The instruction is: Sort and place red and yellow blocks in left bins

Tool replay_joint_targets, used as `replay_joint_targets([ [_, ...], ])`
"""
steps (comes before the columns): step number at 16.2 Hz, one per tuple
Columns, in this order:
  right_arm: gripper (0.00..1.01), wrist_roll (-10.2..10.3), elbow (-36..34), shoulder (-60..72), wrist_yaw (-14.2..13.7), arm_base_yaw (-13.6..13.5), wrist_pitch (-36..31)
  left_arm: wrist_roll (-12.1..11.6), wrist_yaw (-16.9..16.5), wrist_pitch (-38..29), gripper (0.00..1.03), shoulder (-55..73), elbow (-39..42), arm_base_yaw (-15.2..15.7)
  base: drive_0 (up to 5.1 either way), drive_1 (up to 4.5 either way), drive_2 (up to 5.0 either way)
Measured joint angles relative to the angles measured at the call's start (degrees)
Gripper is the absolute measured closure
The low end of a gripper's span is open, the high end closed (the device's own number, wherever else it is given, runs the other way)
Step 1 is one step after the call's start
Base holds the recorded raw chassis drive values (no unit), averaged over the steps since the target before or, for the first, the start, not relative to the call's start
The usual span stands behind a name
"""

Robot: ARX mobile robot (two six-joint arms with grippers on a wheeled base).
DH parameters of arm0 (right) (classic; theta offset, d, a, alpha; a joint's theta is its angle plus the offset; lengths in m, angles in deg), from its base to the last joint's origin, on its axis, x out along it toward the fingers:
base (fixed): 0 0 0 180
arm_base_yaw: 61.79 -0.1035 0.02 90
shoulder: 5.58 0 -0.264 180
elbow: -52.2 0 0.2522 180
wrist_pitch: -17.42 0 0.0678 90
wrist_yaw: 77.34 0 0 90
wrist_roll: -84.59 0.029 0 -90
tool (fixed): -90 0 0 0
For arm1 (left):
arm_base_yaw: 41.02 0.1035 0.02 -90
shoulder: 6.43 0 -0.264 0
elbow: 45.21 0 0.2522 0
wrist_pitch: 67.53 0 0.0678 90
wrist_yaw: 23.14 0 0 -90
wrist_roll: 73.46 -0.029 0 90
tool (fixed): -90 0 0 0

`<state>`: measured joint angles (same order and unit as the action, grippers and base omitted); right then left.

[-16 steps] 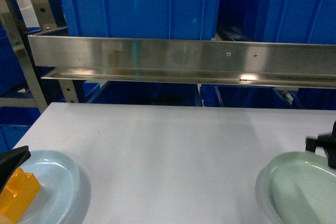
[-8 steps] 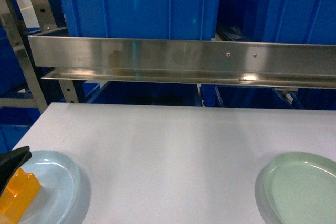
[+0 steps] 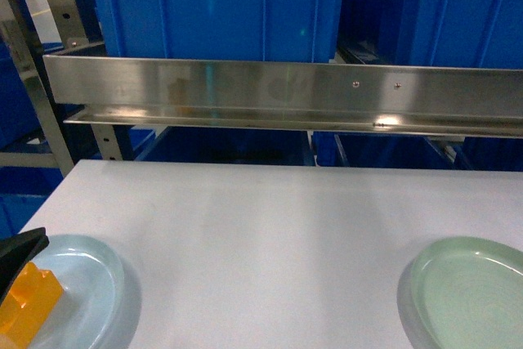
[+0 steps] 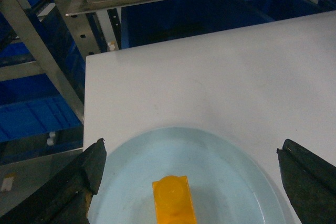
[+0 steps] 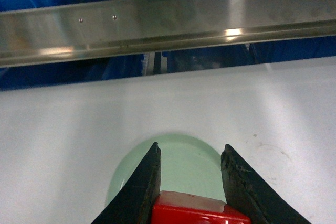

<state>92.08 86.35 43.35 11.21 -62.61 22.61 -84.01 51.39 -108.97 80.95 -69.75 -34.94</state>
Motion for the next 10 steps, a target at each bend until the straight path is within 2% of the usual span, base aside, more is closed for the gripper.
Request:
replay_joint_targets([
  [6, 0.73, -4.0, -0.5, 0.0, 0.1, -0.2, -0.6, 0.0, 0.0, 0.0, 0.05, 0.0, 0.0, 0.0, 0.0, 0.00, 0.0],
  [10, 0.73, -5.9, -0.5, 2.1, 0.6, 1.3, -2.8, 0.0, 0.0, 0.0, 0.05, 0.0, 0.0, 0.0, 0.0, 0.00, 0.0],
])
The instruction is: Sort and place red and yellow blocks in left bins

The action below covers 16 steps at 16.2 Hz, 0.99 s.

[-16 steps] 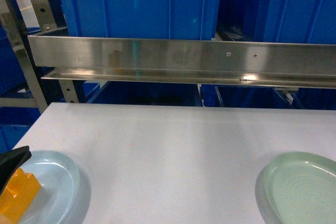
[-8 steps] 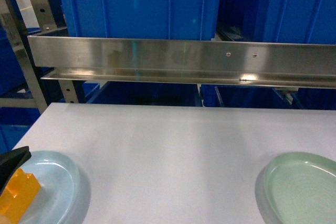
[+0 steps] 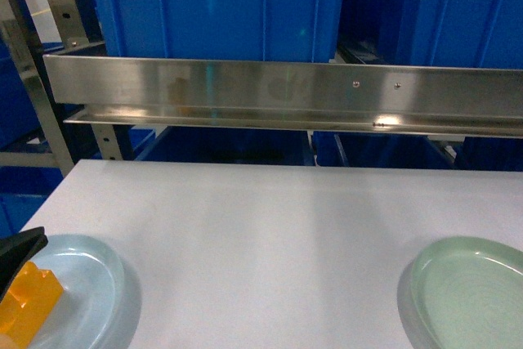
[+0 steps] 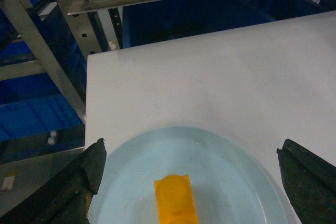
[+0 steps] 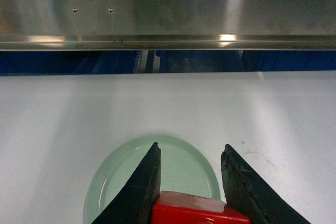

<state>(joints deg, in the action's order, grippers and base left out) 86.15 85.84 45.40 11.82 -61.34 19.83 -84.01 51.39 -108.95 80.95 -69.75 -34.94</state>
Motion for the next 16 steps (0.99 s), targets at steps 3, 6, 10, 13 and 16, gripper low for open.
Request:
replay_joint_targets([
  [3, 0.73, 0.1, 0.0, -0.5, 1.7, 0.4, -0.1, 0.0, 0.0, 0.0, 0.05, 0.0, 0.0, 0.0, 0.0, 0.00, 0.0],
  [6, 0.73, 0.1, 0.2, -0.5, 1.6, 0.8, -0.7, 0.0, 0.0, 0.0, 0.05, 0.0, 0.0, 0.0, 0.0, 0.00, 0.0],
  [10, 0.73, -1.0, 0.2, -1.2, -0.5, 0.7, -2.4, 0.0, 0.0, 0.0, 0.05, 0.0, 0.0, 0.0, 0.0, 0.00, 0.0],
  [13, 0.73, -1.0, 0.7, -1.2, -0.9, -1.0, -2.4, 0.0, 0.0, 0.0, 0.05, 0.0, 0.0, 0.0, 0.0, 0.00, 0.0],
  [16, 0.73, -1.0, 0.9, -1.2, -1.0, -1.2, -2.4, 0.0, 0.0, 0.0, 0.05, 0.0, 0.0, 0.0, 0.0, 0.00, 0.0],
])
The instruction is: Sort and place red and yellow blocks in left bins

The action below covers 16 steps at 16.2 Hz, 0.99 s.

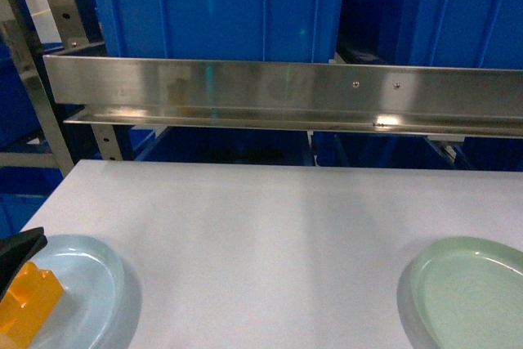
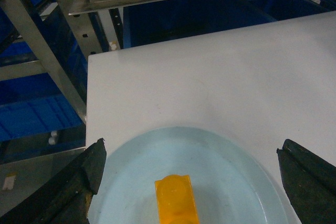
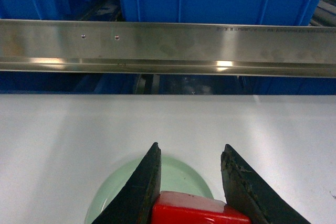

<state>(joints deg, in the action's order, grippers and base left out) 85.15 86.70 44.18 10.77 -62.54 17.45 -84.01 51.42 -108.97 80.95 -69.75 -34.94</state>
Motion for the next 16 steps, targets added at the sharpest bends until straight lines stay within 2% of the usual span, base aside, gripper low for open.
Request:
replay_joint_targets([
  [9, 0.73, 0.0, 0.0, 0.0, 0.0, 0.0, 0.0, -0.2, 0.2, 1.4, 0.05, 0.2, -0.5, 0.4, 0.0, 0.00, 0.0],
  [11, 0.73, 0.0, 0.0, 0.0, 0.0, 0.0, 0.0, 0.0, -1.6, 12.6, 0.05, 0.0, -6.0, 2.7, 0.0, 0.00, 0.0],
  [12, 0.73, 0.0, 0.0, 0.0, 0.0, 0.0, 0.0, 0.0, -2.8, 16.4, 0.05, 0.0, -11.4, 3.3, 0.0, 0.00, 0.0],
  [14, 0.73, 0.0, 0.0, 0.0, 0.0, 0.0, 0.0, 0.0, -3.3, 21.7, 0.05, 2.1, -20.9, 3.3, 0.0, 0.00, 0.0],
  [16, 0.73, 0.0, 0.0, 0.0, 0.0, 0.0, 0.0, 0.1, -2.7, 26.6, 0.05, 7.1, -25.9, 2.6, 0.0, 0.00, 0.0],
])
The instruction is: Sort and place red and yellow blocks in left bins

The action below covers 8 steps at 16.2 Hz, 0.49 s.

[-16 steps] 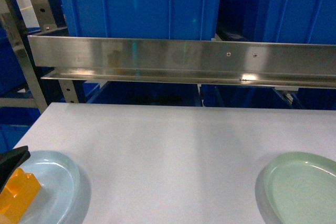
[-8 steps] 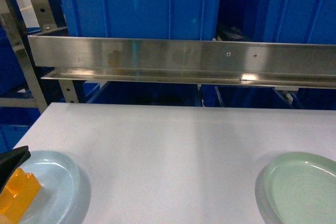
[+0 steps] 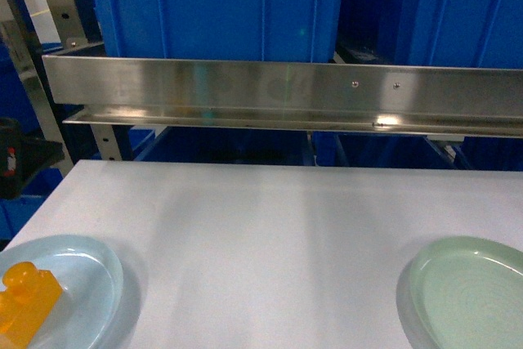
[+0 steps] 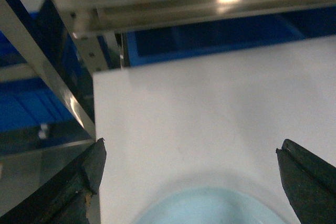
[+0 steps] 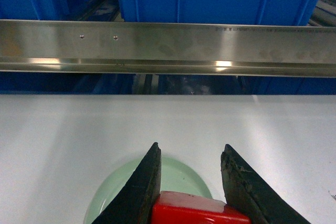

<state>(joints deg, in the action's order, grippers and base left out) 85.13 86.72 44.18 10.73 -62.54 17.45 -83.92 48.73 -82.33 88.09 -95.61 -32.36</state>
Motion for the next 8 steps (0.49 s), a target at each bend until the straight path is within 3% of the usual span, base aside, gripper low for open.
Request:
replay_joint_targets([
  [2, 0.73, 0.0, 0.0, 0.0, 0.0, 0.0, 0.0, 0.2, 1.5, 3.0, 0.05, 2.2, 0.4, -1.2, 0.0, 0.00, 0.0],
  [6, 0.73, 0.0, 0.1, 0.0, 0.0, 0.0, 0.0, 0.1, 5.0, 3.7, 0.05, -0.5, 3.9, -4.1, 0.0, 0.00, 0.0],
  [8, 0.73, 0.0, 0.1, 0.0, 0.0, 0.0, 0.0, 0.2, 6.9, 3.0, 0.05, 2.0, 6.0, -4.1, 0.0, 0.00, 0.0],
])
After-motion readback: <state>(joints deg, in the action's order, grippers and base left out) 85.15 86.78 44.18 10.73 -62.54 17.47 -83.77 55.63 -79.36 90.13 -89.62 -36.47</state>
